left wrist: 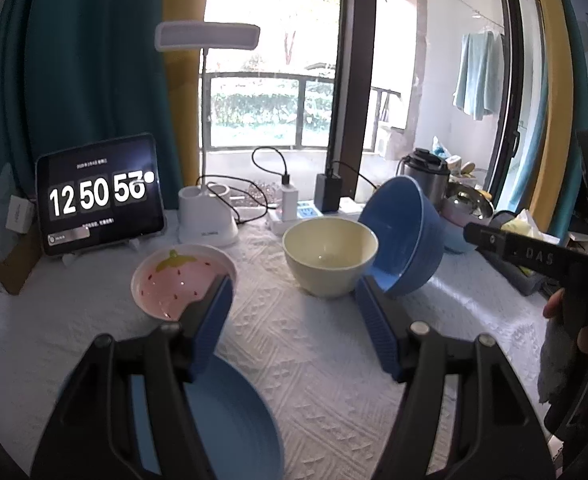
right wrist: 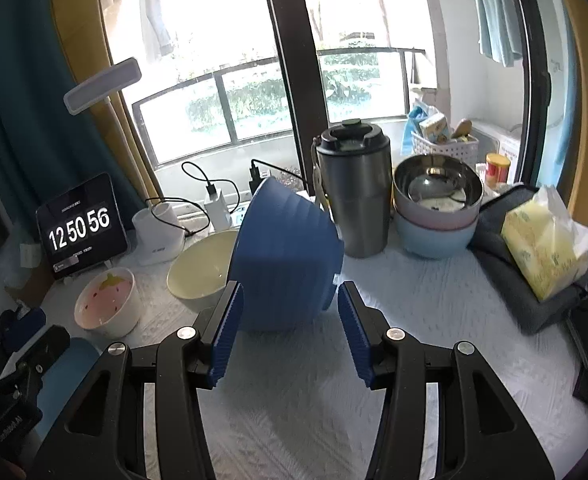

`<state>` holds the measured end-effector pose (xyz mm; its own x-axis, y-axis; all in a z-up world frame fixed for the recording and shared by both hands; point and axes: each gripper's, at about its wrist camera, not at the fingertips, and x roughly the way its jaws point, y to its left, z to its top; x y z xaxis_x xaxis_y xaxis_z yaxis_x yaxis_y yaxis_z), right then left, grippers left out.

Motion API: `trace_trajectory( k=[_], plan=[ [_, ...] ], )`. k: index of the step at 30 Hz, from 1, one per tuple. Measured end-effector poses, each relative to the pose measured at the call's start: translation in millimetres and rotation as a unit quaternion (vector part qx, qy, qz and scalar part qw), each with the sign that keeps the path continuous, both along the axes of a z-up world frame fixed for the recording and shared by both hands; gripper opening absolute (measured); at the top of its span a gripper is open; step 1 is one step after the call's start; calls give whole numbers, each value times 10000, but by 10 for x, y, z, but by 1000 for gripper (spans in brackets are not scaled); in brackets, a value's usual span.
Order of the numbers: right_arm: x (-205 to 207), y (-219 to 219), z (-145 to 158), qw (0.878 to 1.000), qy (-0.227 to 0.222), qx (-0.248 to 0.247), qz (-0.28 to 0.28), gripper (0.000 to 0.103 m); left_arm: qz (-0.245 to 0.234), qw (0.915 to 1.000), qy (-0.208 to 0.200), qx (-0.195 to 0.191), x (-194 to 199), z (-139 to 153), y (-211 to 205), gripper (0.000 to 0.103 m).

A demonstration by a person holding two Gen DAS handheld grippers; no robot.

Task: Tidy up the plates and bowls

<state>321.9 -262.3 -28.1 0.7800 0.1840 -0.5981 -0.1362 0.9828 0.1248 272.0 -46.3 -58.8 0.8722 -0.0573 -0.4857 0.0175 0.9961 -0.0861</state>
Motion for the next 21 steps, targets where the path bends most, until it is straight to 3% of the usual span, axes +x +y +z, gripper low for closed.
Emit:
trace_trajectory(
  k=[21],
  plan=[
    [595, 330, -27, 9993, -57, -381, 20, 52, 108, 9991, 291, -293, 297, -154, 158, 66]
  ],
)
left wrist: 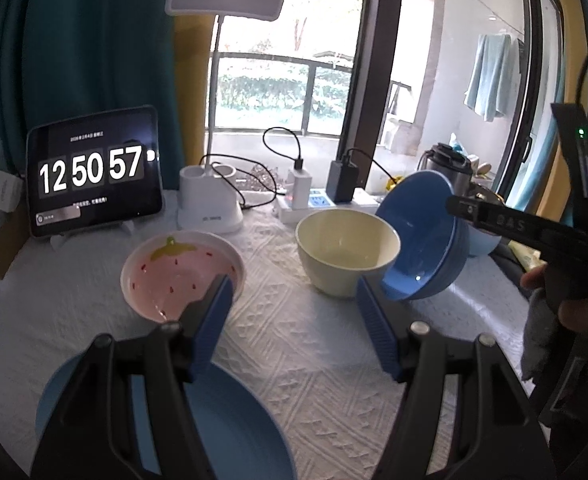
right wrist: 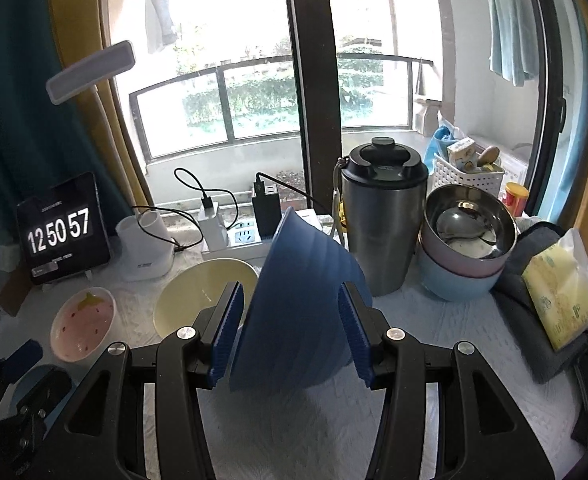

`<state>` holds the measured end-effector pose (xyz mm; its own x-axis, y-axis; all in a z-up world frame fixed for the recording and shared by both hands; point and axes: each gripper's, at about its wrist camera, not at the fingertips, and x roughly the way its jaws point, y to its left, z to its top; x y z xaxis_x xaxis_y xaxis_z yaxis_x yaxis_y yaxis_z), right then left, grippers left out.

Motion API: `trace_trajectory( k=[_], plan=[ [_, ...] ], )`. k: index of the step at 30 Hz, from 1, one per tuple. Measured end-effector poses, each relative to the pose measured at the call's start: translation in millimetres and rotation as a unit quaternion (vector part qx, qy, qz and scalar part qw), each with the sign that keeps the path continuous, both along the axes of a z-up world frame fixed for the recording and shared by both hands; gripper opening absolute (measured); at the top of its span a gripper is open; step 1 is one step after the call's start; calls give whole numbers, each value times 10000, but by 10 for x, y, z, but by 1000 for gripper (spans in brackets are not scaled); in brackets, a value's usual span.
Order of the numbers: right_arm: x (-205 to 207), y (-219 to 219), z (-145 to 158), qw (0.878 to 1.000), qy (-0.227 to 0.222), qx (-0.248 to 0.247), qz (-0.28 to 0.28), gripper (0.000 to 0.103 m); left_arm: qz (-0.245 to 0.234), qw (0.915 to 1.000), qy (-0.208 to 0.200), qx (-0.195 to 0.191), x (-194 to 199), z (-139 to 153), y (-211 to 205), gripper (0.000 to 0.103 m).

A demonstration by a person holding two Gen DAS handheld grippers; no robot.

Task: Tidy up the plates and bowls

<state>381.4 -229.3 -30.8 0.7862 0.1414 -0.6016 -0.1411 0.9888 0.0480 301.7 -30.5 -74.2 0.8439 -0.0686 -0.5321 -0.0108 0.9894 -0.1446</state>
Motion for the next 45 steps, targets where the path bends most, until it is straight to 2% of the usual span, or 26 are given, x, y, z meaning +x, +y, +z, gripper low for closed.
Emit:
trace_trajectory(
  k=[17, 18, 19, 24, 34, 39, 45],
  plan=[
    [89, -170, -230, 9977, 357, -175, -552, 52, -112, 9998, 109, -76, 71, -60, -56, 66],
    [94, -201, -252, 9971, 389, -181, -621, 48, -113, 9999, 110, -68, 71, -58, -57, 66],
    [105, -237, -275, 9967, 418, -165, -682, 37, -110, 9999, 110, -61, 68, -55, -58, 66],
    [119, -414, -346, 9937, 411, -208, -1019, 24, -100, 9999, 126, -52, 61, -46, -70, 66],
    [-89, -676, -297, 9913, 366, -176, -1252, 18, -193, 9997, 87, -75, -7, -13, -152, 66],
    [-277, -753, -269, 9921, 432, -115, -1173, 18, -301, 9995, 75, -87, -77, -12, -280, 66],
    [-498, -868, -261, 9940, 584, 224, -892, 16, -396, 9990, 180, -72, -151, -42, -451, 66]
  ],
)
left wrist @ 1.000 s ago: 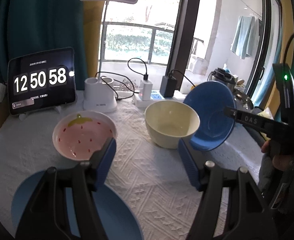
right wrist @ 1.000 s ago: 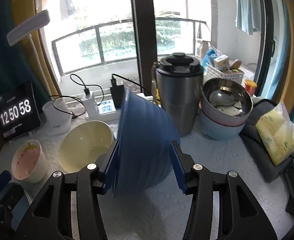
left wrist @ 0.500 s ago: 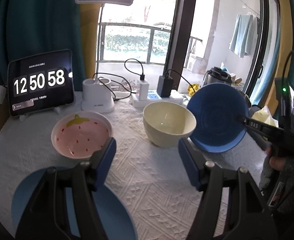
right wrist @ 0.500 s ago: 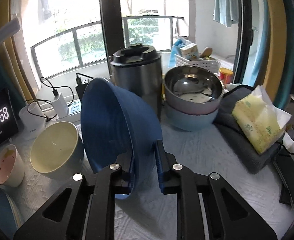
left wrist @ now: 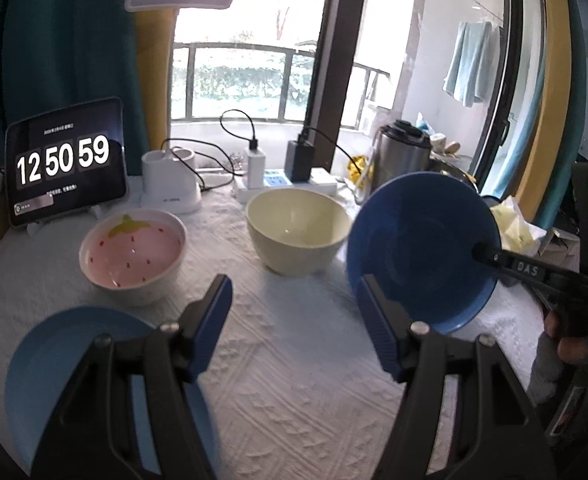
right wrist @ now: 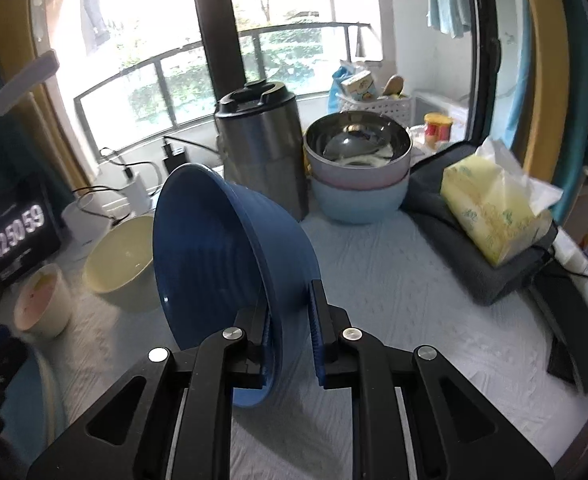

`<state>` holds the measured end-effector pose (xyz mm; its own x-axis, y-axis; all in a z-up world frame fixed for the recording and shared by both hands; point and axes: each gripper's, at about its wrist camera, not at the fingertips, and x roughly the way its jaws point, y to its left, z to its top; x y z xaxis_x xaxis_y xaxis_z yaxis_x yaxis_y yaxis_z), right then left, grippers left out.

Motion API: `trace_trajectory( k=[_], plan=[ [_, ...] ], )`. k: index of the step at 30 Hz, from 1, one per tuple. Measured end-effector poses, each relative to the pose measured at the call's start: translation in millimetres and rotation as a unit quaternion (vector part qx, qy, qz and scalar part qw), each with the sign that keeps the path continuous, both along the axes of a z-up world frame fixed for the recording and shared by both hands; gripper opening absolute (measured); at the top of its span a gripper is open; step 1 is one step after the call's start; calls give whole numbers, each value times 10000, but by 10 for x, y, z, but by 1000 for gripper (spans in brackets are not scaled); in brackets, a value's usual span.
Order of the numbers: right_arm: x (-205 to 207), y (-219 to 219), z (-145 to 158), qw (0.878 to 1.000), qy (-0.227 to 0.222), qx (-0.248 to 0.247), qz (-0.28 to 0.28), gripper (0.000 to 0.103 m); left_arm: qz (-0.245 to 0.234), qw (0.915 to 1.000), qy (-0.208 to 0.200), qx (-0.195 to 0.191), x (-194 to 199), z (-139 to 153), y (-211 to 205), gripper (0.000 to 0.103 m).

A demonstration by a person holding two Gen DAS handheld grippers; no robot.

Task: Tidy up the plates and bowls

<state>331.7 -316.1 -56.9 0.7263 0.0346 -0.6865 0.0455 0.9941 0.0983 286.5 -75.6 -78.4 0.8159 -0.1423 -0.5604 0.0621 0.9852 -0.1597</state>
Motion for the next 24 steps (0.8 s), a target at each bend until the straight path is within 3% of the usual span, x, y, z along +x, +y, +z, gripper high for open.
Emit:
trace_trajectory(
  k=[5, 15, 24],
  plan=[
    [-126, -20, -45, 9981, 215, 422, 388, 9, -45, 10000, 19, 25, -51, -11, -131, 66],
    [-290, -74, -56, 9960, 290, 211, 813, 7, -231, 9993, 274, 110, 19, -112, -370, 66],
    [-285, -240, -153, 9952, 435, 233, 840, 7, -391, 9977, 451, 312, 109, -241, -616, 66]
  ],
)
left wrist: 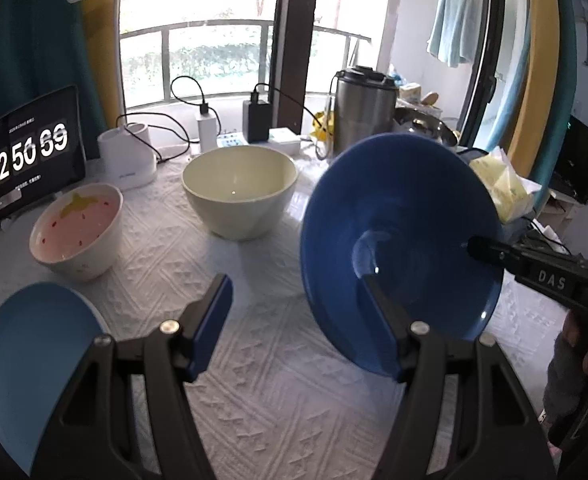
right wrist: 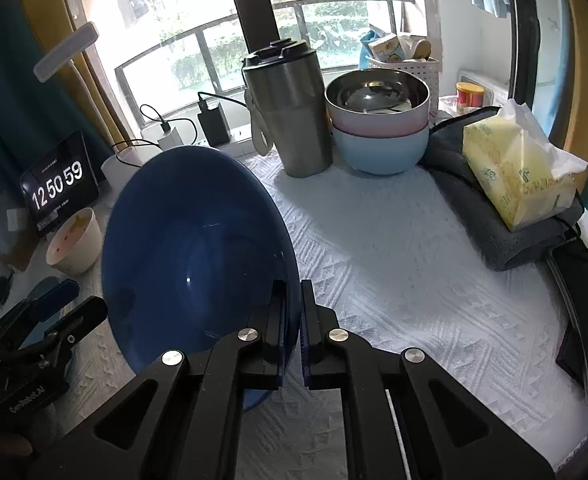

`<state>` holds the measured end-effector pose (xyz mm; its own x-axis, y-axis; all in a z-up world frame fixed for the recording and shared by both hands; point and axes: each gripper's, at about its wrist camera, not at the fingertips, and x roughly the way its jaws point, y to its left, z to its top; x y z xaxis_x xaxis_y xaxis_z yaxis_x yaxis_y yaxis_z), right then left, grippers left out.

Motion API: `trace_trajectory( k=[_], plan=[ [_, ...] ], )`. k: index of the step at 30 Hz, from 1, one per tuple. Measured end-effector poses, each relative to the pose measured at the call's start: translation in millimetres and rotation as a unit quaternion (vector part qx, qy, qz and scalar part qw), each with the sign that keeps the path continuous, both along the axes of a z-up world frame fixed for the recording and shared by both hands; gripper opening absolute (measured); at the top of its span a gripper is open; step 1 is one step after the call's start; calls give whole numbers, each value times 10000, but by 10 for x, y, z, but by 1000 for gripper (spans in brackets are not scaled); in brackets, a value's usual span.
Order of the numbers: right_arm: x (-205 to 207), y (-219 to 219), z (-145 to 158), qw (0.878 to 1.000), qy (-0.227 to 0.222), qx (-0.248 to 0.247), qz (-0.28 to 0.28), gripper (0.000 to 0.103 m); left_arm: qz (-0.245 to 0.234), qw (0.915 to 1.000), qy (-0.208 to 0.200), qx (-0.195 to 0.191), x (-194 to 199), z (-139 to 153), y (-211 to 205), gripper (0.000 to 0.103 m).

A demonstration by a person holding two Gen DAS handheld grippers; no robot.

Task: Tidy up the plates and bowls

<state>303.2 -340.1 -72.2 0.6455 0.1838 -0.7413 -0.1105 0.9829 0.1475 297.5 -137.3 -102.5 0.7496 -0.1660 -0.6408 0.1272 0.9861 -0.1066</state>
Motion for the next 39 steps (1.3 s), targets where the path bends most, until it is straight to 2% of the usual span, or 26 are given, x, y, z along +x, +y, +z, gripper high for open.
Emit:
trace_trajectory(
  k=[4, 5, 6, 17, 22, 30, 32, 34, 39],
  plan=[
    [11, -19, -18, 10000, -49, 15, 22, 7, -53, 9999, 8, 87, 31, -31, -61, 64],
    [16, -26, -20, 10000, -70, 21, 22, 7, -62, 9999, 25, 103, 42, -39, -75, 56],
    [22, -27, -22, 10000, -82, 30, 20, 7, -84, 9999, 55, 107, 56, -48, -89, 53],
    [128, -26, -81, 9998, -40, 167, 40, 12, -268, 9990, 321, 161, 147, -159, -185, 23],
    [151, 24, -115, 9998, 6, 163, 80, 26, -291, 9983, 496, 11, 177, -215, -157, 21],
    [141, 97, -112, 9997, -6, 179, 163, 26, -336, 9983, 474, -72, 121, -184, -132, 19],
    [136, 118, -104, 9998, -21, 123, 157, 24, -315, 9983, 474, -96, 111, -176, -111, 19],
    [134, 124, -105, 9998, -2, 103, 140, 18, -298, 9984, 462, -143, 94, -161, -79, 19],
    [86, 180, -68, 9998, -29, 41, 203, 18, -293, 9988, 335, -217, 12, -70, -6, 19]
  ],
)
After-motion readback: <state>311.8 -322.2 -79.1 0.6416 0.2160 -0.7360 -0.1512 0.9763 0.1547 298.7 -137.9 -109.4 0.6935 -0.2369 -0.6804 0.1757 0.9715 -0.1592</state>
